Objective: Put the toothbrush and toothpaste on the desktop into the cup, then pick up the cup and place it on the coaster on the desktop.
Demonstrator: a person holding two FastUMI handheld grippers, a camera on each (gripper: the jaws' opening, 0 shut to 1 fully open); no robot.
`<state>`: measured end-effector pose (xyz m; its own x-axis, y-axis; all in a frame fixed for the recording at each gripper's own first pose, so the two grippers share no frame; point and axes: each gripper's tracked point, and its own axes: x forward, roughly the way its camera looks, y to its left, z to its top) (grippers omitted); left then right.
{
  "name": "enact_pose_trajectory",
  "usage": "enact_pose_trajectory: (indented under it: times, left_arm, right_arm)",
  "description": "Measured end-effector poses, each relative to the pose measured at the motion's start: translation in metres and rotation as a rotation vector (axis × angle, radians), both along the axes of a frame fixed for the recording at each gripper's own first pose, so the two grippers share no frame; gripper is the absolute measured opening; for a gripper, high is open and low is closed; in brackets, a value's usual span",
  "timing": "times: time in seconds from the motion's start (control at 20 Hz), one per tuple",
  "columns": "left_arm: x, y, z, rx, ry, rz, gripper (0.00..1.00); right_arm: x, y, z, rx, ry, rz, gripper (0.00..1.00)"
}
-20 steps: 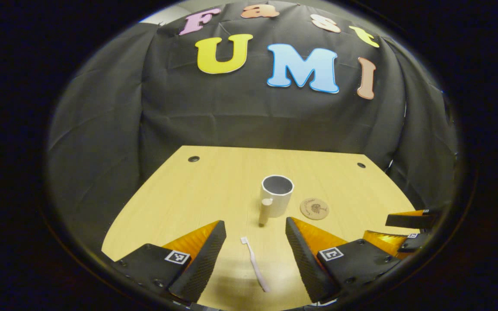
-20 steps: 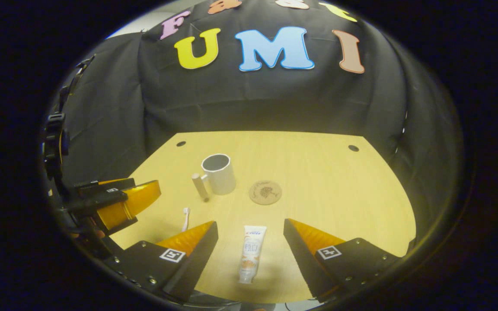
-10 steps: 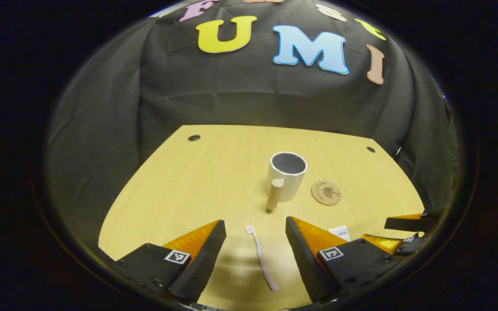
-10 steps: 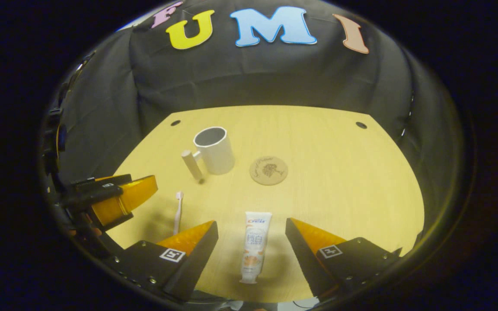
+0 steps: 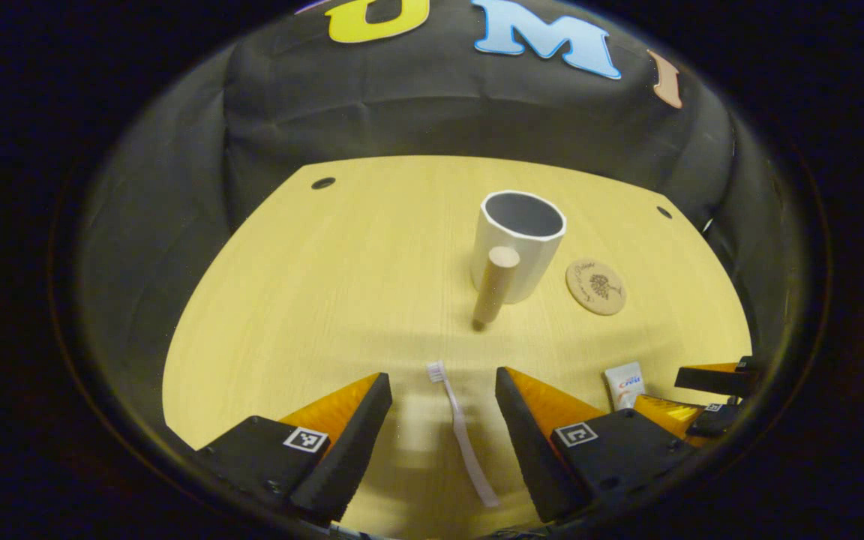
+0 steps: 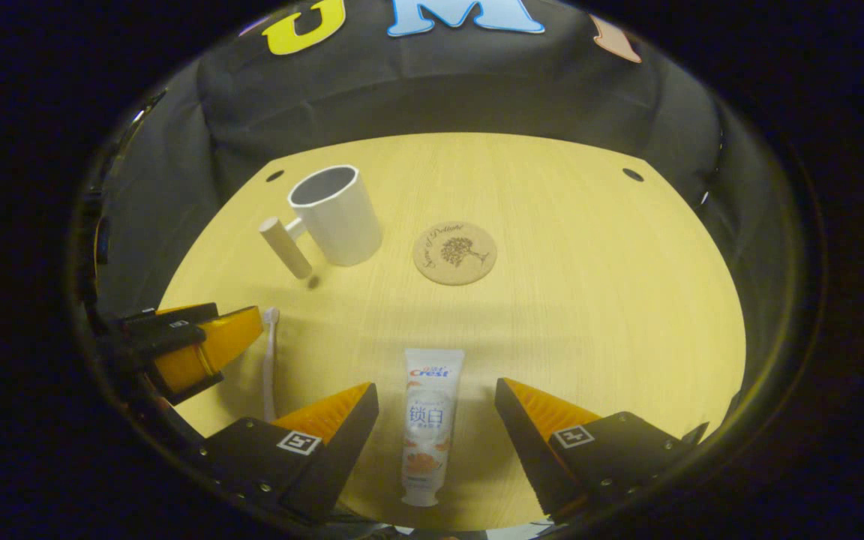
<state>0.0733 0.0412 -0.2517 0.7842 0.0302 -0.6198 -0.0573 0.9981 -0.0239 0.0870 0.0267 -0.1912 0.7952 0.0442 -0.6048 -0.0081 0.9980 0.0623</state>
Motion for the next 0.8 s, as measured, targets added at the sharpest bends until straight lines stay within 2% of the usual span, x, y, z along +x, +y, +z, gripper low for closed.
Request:
enact_pose_trajectory:
  times: [0.15, 0.2, 0.25, 0.45, 0.7, 0.75, 0.8]
  left_arm:
    - [0.008, -0.002, -0.018, 0.002, 0.055, -0.004, 0.95]
    - [0.010, -0.002, -0.024, 0.002, 0.071, -0.001, 0.91]
    - [0.013, -0.001, -0.031, 0.002, 0.089, 0.005, 0.96]
    - [0.017, 0.000, -0.049, 0.001, 0.142, 0.030, 0.95]
    - [0.024, -0.005, -0.045, 0.008, 0.121, 0.022, 0.94]
    - [0.025, -0.009, -0.043, 0.012, 0.120, 0.012, 0.94]
    - [0.027, -0.012, -0.042, 0.017, 0.114, -0.002, 0.93]
  right_arm:
    - [0.009, -0.001, -0.009, 0.005, 0.043, -0.012, 0.96]
    - [0.011, -0.002, -0.013, 0.001, 0.059, -0.015, 0.96]
    - [0.013, -0.004, -0.017, -0.003, 0.079, -0.018, 0.96]
    - [0.013, -0.007, -0.032, -0.030, 0.145, -0.025, 0.96]
    - [0.008, -0.009, -0.042, -0.072, 0.204, -0.024, 0.99]
    - [0.012, -0.008, -0.045, -0.082, 0.205, -0.015, 0.99]
    - [0.009, -0.008, -0.038, -0.085, 0.205, -0.013, 0.92]
